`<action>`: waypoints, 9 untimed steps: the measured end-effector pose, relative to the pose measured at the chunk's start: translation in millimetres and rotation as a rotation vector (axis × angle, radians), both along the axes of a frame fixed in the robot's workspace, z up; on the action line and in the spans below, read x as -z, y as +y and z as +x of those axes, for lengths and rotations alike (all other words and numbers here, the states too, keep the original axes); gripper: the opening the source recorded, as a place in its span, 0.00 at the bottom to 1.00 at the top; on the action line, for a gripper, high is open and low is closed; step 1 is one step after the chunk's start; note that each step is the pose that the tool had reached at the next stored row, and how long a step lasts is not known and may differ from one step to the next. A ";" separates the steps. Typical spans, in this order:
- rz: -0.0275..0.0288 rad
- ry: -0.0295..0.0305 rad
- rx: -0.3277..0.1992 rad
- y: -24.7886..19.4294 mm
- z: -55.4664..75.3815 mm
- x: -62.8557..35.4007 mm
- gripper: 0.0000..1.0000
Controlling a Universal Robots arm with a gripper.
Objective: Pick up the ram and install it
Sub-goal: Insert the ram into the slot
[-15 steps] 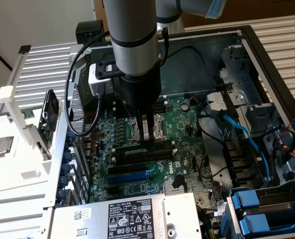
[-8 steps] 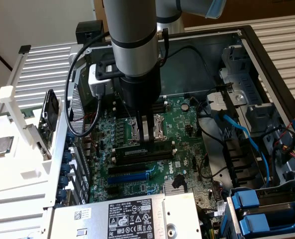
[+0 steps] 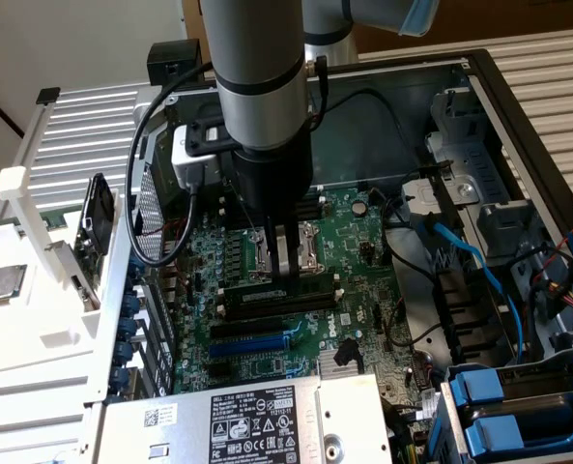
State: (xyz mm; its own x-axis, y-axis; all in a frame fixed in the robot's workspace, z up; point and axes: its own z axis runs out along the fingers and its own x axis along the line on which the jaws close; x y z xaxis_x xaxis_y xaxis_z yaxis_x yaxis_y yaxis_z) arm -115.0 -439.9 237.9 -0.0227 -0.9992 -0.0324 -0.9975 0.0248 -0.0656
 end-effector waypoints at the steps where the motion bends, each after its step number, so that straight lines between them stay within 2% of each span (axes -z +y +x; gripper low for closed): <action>1: 0.0004 0.0001 0.000 0.0 0.0 0.1 0.12; 9: 0.0063 -0.0001 0.001 0.1 -0.1 0.8 0.12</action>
